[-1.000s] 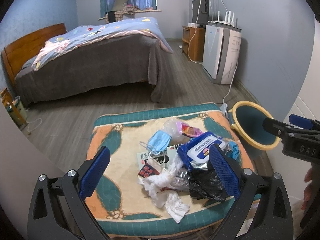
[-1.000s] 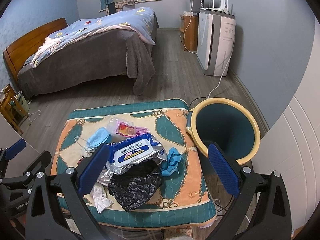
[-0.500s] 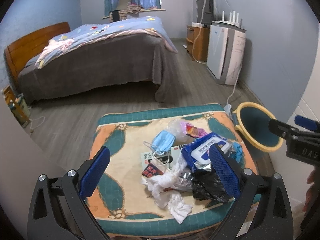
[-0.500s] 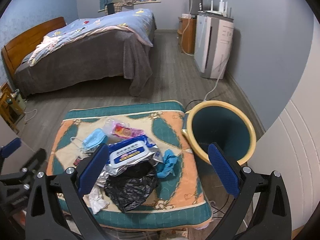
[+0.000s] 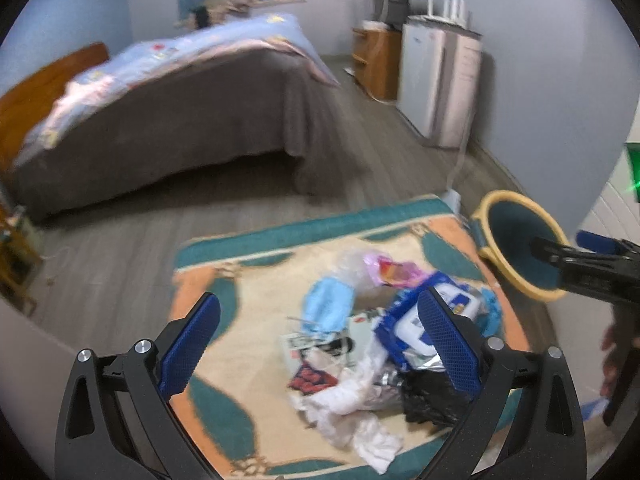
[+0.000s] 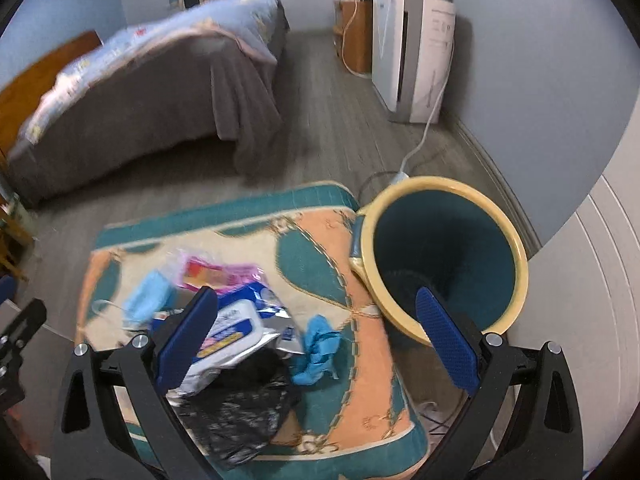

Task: Collect trash
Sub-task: 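Lower the right tool onto the blue wet-wipes pack and close on it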

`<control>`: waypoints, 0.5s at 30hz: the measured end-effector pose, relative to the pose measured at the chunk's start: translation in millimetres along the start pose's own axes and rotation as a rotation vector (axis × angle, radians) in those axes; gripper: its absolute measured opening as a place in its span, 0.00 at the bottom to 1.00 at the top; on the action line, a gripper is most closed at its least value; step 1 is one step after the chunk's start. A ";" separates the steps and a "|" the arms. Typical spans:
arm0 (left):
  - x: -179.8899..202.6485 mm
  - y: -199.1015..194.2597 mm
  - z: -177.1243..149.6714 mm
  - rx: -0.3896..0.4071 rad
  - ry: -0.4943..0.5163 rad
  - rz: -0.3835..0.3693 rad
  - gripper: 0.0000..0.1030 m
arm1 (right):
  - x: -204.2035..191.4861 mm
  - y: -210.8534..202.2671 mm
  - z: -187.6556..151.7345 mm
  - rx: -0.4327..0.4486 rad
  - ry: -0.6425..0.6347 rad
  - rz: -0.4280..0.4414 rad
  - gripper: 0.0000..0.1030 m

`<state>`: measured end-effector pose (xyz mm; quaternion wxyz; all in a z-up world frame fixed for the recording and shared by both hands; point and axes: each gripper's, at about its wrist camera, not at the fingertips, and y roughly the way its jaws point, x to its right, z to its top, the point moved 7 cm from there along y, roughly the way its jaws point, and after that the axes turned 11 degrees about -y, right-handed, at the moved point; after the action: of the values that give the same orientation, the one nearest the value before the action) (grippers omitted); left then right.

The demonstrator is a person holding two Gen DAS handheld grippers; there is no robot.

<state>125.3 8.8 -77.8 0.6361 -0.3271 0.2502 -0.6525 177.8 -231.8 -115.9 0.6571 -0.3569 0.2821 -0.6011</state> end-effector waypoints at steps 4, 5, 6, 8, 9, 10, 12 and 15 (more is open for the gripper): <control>-11.2 15.4 -0.2 0.012 -0.048 0.010 0.95 | -13.7 29.1 -8.1 -0.058 0.008 0.072 0.95; -12.7 18.5 1.6 0.013 -0.058 0.009 0.95 | -20.0 38.5 -11.7 -0.083 -0.008 0.077 0.94; -15.0 20.2 3.0 0.014 -0.061 0.007 0.95 | -24.9 45.3 -14.0 -0.104 -0.024 0.081 0.94; -21.9 23.3 6.2 0.024 -0.063 0.031 0.95 | -37.4 58.3 -21.5 -0.146 -0.041 0.103 0.91; -24.7 24.1 7.2 0.026 -0.070 0.032 0.95 | -44.1 64.1 -26.5 -0.172 -0.032 0.123 0.88; -28.2 24.9 7.5 0.023 -0.084 0.030 0.95 | -49.0 67.5 -30.9 -0.190 -0.019 0.141 0.84; -32.9 26.6 7.7 0.012 -0.097 0.024 0.95 | -63.6 74.9 -42.7 -0.238 0.016 0.193 0.79; -35.3 28.4 7.4 0.013 -0.071 0.055 0.95 | -73.6 83.5 -51.5 -0.286 0.055 0.229 0.74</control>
<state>148.9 42.7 -97.9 0.6645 -0.3388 0.2319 -0.6243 177.1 -163.6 -217.8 0.6559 -0.3956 0.4215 -0.4855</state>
